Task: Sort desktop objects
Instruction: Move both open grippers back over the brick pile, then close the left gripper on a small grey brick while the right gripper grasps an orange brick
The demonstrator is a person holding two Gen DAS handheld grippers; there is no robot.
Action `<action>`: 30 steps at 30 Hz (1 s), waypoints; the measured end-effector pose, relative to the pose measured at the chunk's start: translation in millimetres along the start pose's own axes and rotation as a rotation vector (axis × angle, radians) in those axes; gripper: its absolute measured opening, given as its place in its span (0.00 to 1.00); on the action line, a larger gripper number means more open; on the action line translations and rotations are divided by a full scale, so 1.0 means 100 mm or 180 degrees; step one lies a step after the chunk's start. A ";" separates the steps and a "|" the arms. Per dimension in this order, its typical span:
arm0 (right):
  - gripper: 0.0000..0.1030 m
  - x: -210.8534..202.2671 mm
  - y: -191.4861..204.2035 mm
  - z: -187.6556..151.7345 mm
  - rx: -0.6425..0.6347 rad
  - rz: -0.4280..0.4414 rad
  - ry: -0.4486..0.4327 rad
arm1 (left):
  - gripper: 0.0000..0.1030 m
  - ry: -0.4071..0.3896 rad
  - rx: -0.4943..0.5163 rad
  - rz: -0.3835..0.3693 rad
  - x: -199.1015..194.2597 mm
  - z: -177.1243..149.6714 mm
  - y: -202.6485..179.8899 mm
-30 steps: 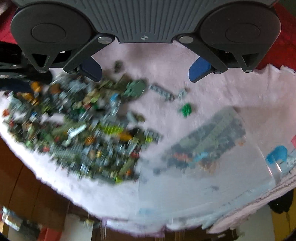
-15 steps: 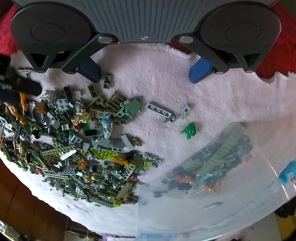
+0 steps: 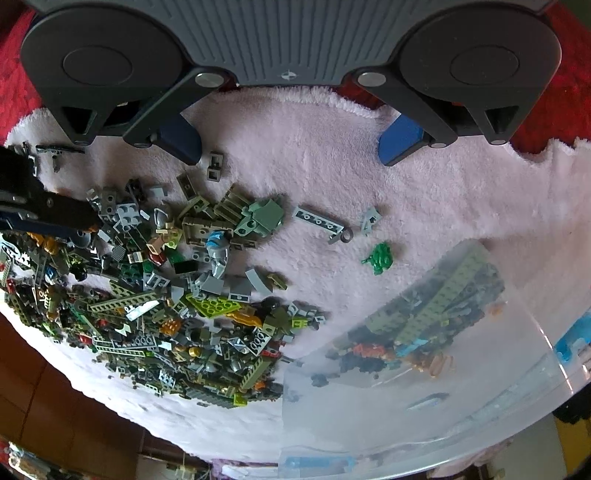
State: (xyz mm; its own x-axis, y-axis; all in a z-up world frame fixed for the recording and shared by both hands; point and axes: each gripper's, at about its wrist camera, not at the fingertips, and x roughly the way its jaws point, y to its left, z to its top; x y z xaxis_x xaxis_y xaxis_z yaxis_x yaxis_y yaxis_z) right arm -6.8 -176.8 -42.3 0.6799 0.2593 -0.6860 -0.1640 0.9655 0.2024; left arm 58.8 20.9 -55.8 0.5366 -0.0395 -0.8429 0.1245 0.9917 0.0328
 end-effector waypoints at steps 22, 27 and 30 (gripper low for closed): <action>0.17 0.10 -0.06 -0.09 0.0106 0.0031 0.0081 | 0.31 -0.0202 0.0342 -0.0453 -0.12 0.01 -0.20; 0.17 0.10 -0.06 -0.08 0.0120 0.0035 0.0075 | 0.17 -0.0199 0.0523 -0.0461 -0.13 -0.02 -0.32; 0.17 0.10 -0.06 -0.08 0.0122 0.0036 0.0070 | 0.17 -0.0180 0.0486 -0.0487 -0.12 -0.02 -0.30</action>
State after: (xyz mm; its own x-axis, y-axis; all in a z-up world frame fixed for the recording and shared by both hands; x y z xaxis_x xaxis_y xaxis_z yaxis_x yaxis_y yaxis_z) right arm -4.9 -179.8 -56.5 0.6621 0.2710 -0.6987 -0.1437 0.9609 0.2366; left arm 47.3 -8.1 -48.0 0.5472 -0.1991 -0.8129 0.3308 0.9437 -0.0085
